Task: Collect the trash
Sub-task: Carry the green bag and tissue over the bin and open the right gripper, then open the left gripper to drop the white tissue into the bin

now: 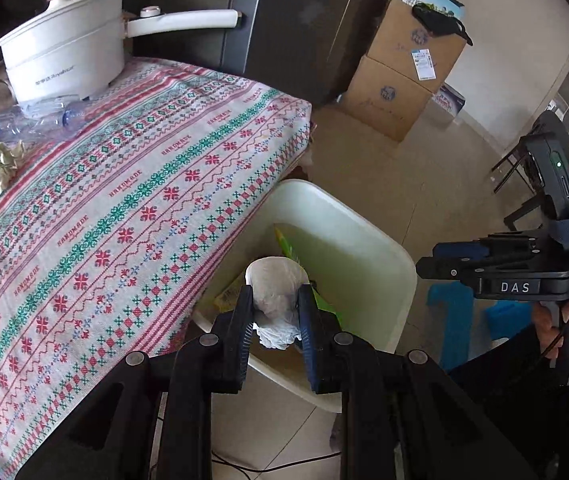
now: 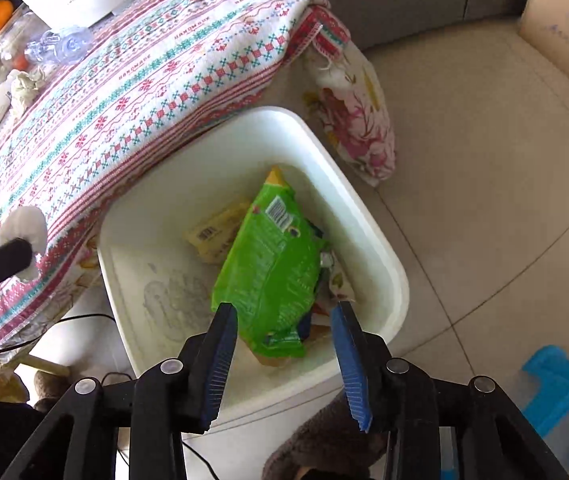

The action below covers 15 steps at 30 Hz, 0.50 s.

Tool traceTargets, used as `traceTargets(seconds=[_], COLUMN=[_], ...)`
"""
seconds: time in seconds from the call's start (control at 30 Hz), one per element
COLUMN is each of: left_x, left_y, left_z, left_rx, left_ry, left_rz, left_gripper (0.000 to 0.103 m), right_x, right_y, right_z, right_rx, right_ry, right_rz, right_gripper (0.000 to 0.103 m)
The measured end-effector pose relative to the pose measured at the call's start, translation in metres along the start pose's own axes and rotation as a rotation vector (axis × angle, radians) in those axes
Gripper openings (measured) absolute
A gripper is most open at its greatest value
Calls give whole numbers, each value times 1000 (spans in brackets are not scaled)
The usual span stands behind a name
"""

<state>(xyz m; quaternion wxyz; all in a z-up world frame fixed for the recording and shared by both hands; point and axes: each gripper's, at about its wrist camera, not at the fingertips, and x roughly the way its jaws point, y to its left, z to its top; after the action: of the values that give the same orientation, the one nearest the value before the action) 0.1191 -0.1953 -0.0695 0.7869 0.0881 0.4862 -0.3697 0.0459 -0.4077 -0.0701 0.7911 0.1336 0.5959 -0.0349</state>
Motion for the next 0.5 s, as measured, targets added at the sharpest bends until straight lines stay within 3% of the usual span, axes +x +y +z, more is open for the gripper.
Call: traceTargets(seconds=[0.37,0.5], left_x=[39,42], left_y=[-11,-7], left_z=[4,4], left_rx=[37,33], left_ry=[63,78], left_rz=[29,59], left_gripper=[28,50], right_x=[-2,-4], right_y=[-8,-7], right_z=[4,7], right_rx=[39,45], right_ry=[-3,-10], right_rz=[-7,-15], right_gripper=[47,49])
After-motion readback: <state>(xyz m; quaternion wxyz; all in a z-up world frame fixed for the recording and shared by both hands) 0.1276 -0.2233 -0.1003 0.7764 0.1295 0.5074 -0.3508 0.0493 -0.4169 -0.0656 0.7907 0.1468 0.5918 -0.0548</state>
